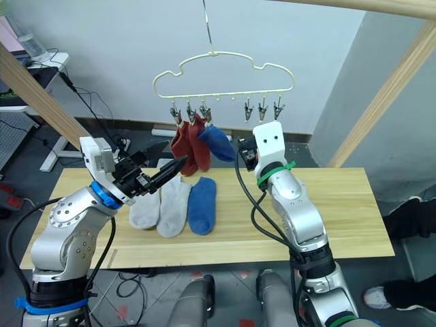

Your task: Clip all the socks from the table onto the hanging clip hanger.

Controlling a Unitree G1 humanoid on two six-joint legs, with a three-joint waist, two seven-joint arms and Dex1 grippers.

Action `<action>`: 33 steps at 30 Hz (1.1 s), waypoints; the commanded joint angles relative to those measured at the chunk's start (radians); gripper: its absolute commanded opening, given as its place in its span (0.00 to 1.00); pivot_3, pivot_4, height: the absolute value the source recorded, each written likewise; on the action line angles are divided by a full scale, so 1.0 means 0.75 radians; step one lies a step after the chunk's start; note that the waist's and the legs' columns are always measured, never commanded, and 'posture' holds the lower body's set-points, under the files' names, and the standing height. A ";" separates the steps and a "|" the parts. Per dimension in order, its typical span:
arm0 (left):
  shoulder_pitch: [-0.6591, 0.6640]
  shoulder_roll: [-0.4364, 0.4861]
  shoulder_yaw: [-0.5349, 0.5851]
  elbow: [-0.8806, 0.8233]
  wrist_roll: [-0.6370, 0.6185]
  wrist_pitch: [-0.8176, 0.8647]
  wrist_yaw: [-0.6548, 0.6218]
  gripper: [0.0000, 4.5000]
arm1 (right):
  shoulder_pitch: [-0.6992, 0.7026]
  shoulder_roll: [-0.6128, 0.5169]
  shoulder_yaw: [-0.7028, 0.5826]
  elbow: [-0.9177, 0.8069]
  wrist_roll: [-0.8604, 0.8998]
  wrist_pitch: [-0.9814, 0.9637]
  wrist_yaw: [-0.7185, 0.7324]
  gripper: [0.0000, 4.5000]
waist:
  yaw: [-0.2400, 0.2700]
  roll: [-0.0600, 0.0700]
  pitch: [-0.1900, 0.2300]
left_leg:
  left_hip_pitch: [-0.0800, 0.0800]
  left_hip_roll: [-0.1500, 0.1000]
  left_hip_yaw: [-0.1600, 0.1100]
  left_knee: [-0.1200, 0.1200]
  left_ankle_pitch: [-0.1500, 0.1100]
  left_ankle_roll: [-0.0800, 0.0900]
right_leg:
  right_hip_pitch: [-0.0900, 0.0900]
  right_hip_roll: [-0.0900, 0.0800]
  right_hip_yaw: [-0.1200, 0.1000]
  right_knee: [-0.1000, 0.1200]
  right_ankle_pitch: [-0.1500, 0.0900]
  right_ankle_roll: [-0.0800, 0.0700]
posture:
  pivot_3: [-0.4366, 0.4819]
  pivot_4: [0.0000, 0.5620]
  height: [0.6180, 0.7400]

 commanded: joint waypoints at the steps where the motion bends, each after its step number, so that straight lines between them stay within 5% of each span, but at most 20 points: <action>1: 0.012 0.013 0.028 -0.110 -0.044 0.025 0.037 0.74 | -0.045 0.039 -0.029 0.016 -0.023 -0.072 -0.032 0.64 | 0.006 0.000 0.000 | 0.000 0.000 0.000 0.000 0.000 0.000 | 0.000 0.000 0.000 0.000 0.000 0.000 | 0.49 0.50 1.00; 14: 0.043 0.067 0.097 -0.223 -0.201 0.133 0.072 0.74 | -0.181 0.089 -0.110 0.216 -0.028 -0.199 -0.063 0.64 | 0.028 0.000 0.000 | 0.000 0.001 -0.001 -0.001 0.000 0.000 | 0.000 0.001 -0.002 0.000 0.000 -0.001 | 0.55 0.48 1.00; 33: 0.027 0.078 0.069 -0.208 -0.197 0.141 0.090 0.74 | -0.333 0.138 -0.176 0.404 -0.035 -0.302 -0.110 0.64 | 0.029 0.001 0.001 | 0.000 0.001 -0.001 -0.001 0.000 0.000 | 0.000 0.001 -0.002 -0.001 -0.001 -0.001 | 0.55 0.49 1.00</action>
